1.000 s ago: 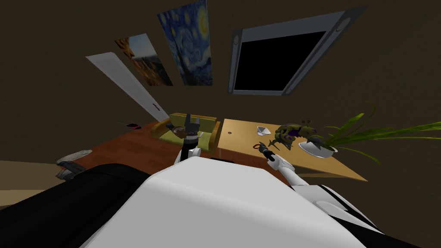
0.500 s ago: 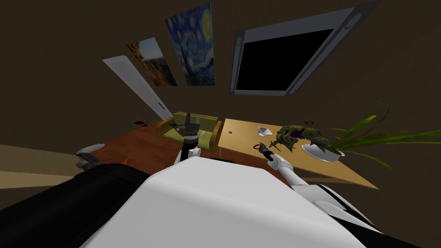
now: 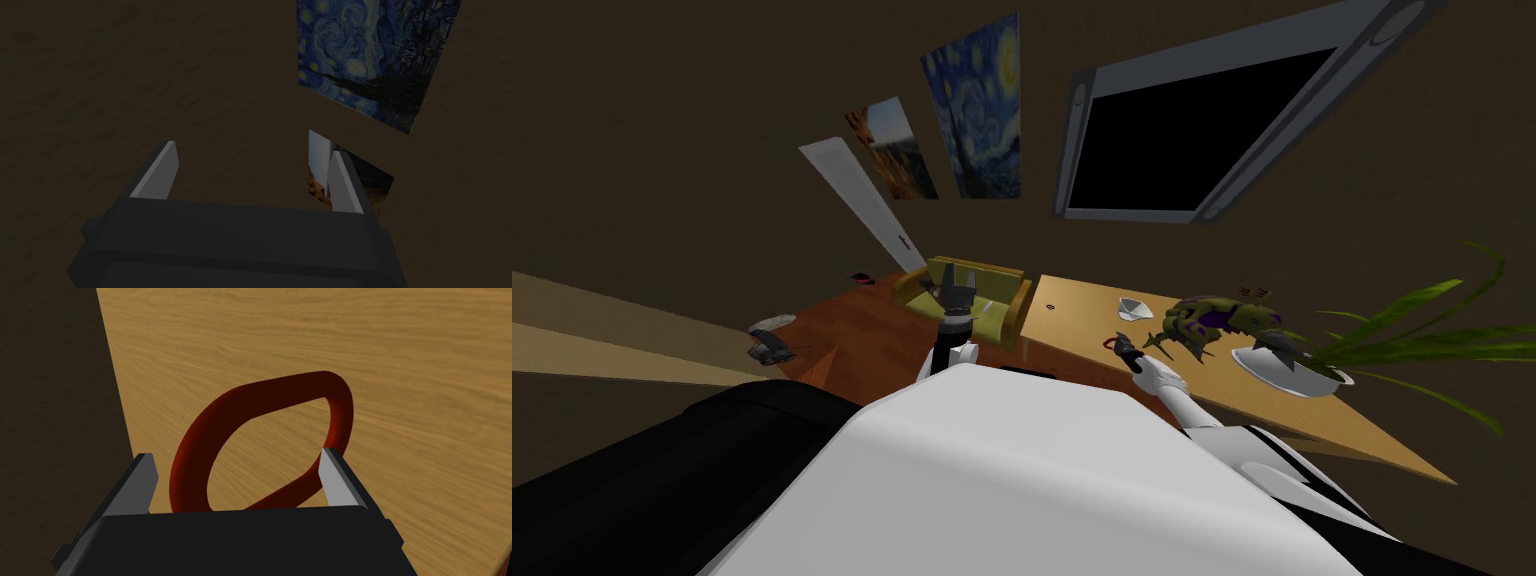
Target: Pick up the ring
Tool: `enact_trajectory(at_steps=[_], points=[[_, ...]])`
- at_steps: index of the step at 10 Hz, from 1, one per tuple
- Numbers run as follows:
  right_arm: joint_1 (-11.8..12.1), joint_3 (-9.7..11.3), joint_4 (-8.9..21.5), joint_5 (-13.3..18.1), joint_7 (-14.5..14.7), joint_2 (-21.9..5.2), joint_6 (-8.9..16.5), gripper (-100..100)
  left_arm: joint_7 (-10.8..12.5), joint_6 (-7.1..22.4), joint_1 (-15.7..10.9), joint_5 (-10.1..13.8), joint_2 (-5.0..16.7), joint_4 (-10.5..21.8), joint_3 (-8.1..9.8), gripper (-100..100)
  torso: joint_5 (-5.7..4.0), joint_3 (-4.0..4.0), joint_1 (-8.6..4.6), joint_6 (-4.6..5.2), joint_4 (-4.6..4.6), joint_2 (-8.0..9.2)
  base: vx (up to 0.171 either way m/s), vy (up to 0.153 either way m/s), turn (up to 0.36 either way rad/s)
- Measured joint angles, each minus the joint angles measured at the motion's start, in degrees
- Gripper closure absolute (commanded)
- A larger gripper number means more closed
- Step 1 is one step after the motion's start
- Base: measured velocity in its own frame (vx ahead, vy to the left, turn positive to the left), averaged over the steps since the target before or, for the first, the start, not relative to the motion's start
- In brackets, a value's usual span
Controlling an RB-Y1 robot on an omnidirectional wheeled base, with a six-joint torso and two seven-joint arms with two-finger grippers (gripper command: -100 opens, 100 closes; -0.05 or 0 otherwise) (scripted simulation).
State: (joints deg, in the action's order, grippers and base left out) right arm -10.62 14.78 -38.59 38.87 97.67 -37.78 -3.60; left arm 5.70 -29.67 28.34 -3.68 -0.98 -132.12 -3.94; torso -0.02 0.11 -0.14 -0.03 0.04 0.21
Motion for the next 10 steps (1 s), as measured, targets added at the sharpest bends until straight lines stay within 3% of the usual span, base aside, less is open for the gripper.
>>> enact_trajectory(at_steps=[3, 4, 6, 9, 10], points=[[0.0, 0.2, -0.2, 4.3, -4.9, 0.1, 1.8, -100, 0.0, 0.0, 0.0, 0.0, 0.0, 0.0, 0.01, 0, 0.00, -0.06, 0.02, 0.10, -0.03, -0.11, -0.015, -0.016, -0.031], [0.0, 0.2, -0.3, 4.6, -6.2, 0.1, 1.8, -100, 0.0, 0.0, 0.0, 0.0, 0.0, 0.0, 0.01, 0, 0.01, -0.10, 0.08, 0.09, -0.04, -0.19, -0.069, -0.047, 0.272], [-0.4, -0.3, 0.1, 8.2, -9.1, 0.7, 3.9, -100, 0.0, 0.0, 0.0, 0.0, 0.0, 0.0, 0.01, 0, -0.02, 0.04, -0.09, 0.09, 0.01, 0.07, -0.068, -0.044, 0.096], [-0.3, 0.3, -0.3, 10.6, -13.5, 0.5, 4.8, -100, 0.0, 0.0, 0.0, 0.0, 0.0, 0.0, 0.01, 0, 0.01, -0.11, 0.08, 0.10, -0.05, -0.21, -0.020, -0.013, 0.079], [-0.3, 1.1, -0.6, 11.8, -15.2, 0.4, 6.3, -100, 0.0, 0.0, 0.0, 0.0, 0.0, 0.0, 0.00, 0, 0.00, -0.03, 0.01, 0.03, -0.02, -0.05, -0.079, -0.063, 0.187]])
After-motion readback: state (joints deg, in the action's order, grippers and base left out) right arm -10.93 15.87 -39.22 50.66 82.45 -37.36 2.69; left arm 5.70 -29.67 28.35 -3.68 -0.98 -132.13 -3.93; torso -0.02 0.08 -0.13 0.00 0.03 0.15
